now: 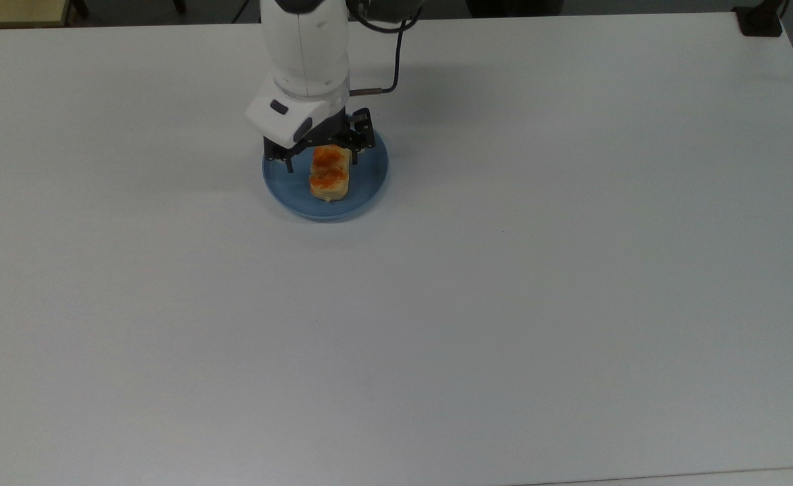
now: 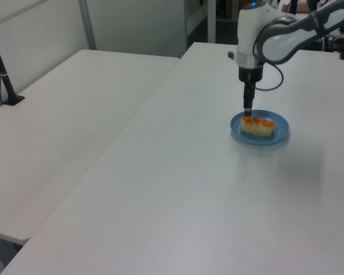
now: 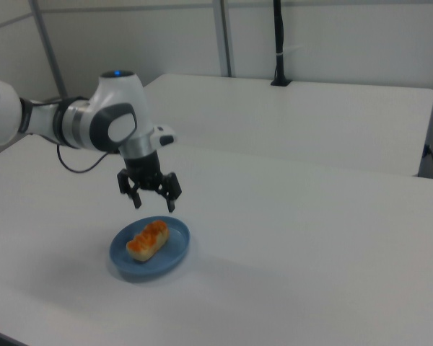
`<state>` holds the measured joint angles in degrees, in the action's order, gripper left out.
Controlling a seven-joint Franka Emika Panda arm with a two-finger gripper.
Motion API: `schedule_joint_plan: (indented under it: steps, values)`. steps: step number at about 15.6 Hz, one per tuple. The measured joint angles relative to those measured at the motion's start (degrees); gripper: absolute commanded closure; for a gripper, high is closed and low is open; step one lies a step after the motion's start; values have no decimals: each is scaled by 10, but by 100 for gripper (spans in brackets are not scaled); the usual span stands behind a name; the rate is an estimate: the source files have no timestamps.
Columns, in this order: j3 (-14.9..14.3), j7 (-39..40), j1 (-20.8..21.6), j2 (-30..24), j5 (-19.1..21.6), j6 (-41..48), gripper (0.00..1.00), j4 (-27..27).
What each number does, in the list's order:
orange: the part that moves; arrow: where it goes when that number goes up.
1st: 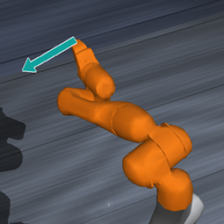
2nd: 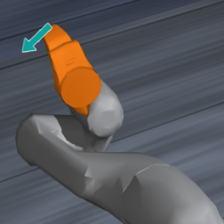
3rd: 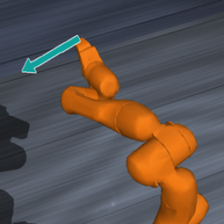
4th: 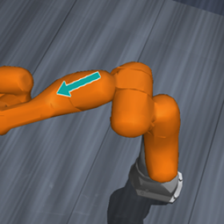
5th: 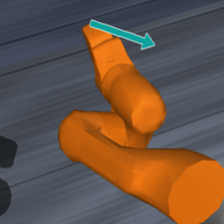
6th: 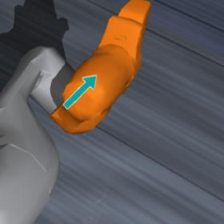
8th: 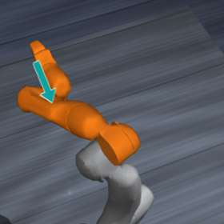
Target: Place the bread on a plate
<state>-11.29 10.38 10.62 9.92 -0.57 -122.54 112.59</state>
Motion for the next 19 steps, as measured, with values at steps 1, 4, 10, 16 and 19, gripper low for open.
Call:
schedule_joint_plan:
  steps: [1, 4, 10, 16, 19]
  values:
    - [-1, -7, -1, -7, 0, 9, 0, -16]
    - [-3, -48, -3, -27, 0, 73, 0, -88]
    - [27, -73, -42, -41, 5, 188, 0, -206]
    - [48, -73, -78, -42, 5, 202, 0, -220]
    - [48, -73, -83, -45, 5, 207, 0, -220]
